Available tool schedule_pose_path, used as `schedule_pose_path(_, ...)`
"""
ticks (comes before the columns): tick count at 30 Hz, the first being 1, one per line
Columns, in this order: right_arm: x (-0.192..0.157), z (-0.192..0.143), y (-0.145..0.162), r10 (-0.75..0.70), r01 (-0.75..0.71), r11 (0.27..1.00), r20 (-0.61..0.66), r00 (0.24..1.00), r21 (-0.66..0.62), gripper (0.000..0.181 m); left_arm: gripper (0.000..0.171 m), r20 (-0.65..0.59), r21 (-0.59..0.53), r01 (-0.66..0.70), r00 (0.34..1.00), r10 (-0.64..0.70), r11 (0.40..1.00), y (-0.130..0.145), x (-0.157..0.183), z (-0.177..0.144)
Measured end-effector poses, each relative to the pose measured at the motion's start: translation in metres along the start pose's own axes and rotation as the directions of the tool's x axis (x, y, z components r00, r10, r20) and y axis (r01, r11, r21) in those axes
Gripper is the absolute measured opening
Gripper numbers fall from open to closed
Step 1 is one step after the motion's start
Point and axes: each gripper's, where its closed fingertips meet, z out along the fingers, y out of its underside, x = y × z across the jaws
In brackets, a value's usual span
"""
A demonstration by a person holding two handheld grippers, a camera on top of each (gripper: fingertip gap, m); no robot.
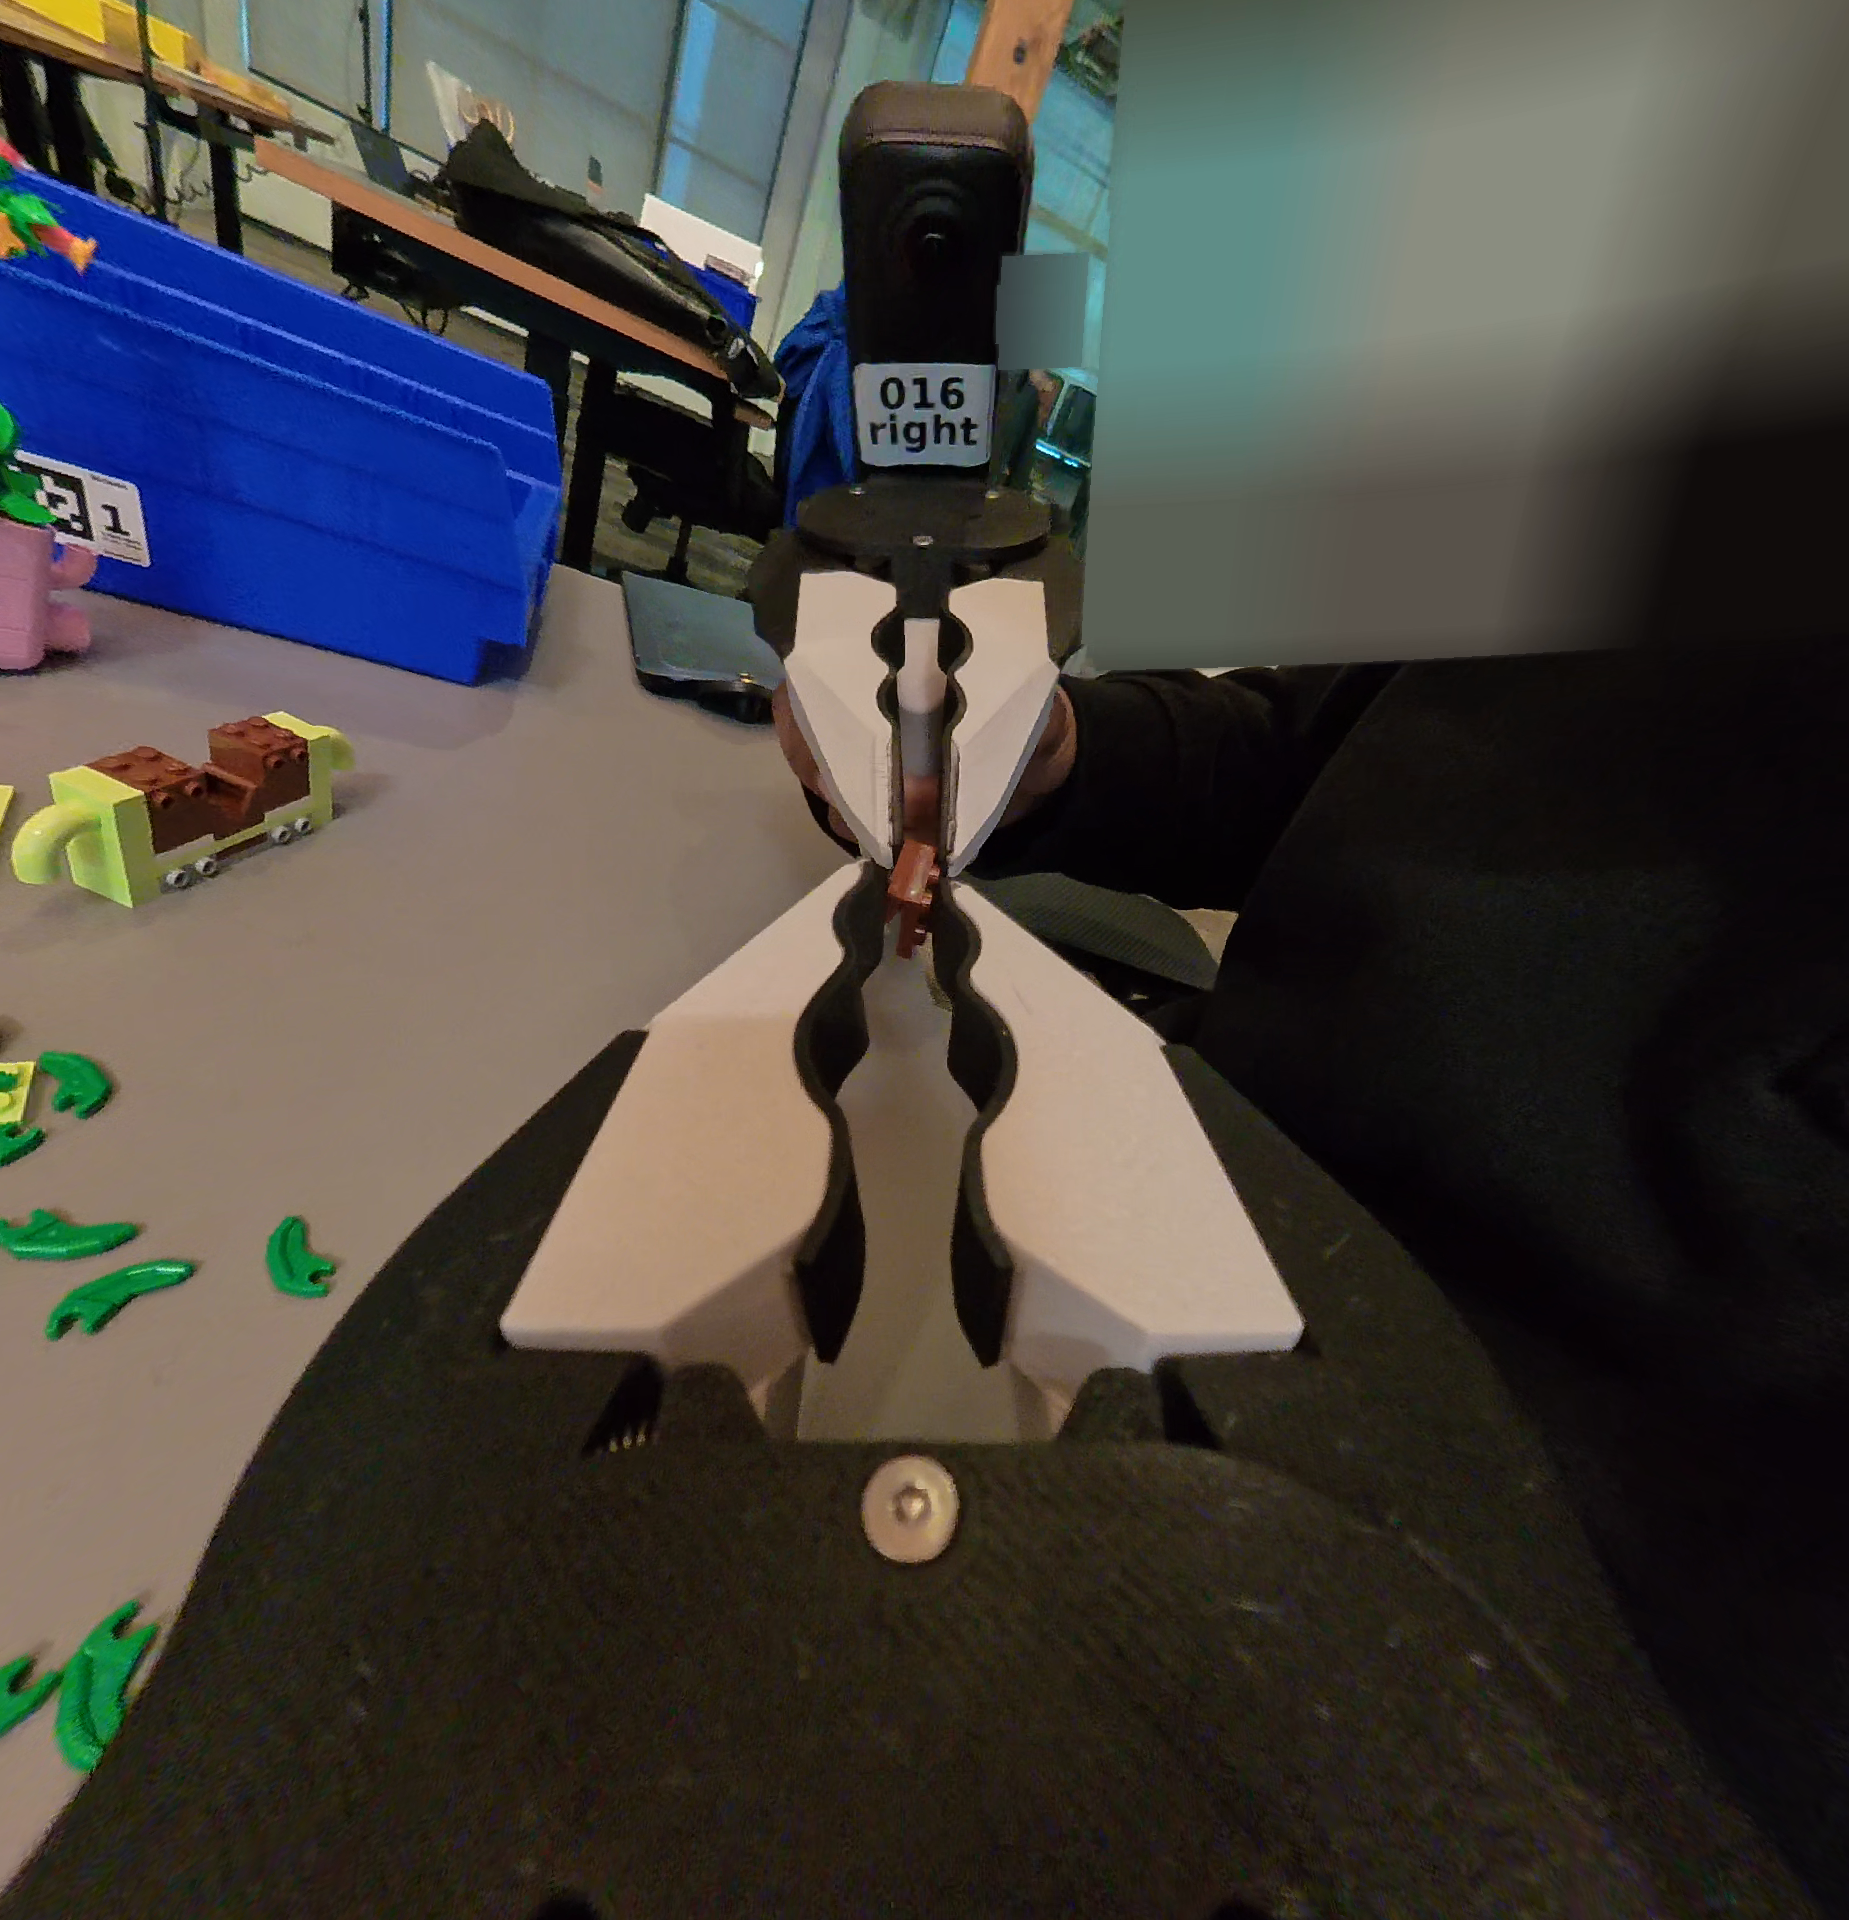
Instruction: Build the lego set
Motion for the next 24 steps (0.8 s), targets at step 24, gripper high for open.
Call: schedule_pose_path(24,0.049,0.034,-0.036,-0.687,0.631,0.685,-0.612,0.392,-0.364,0.025,0.006,-0.229,0.415,0.568,0.821,-0.522,0.711,-0.034,-0.051,-0.044)
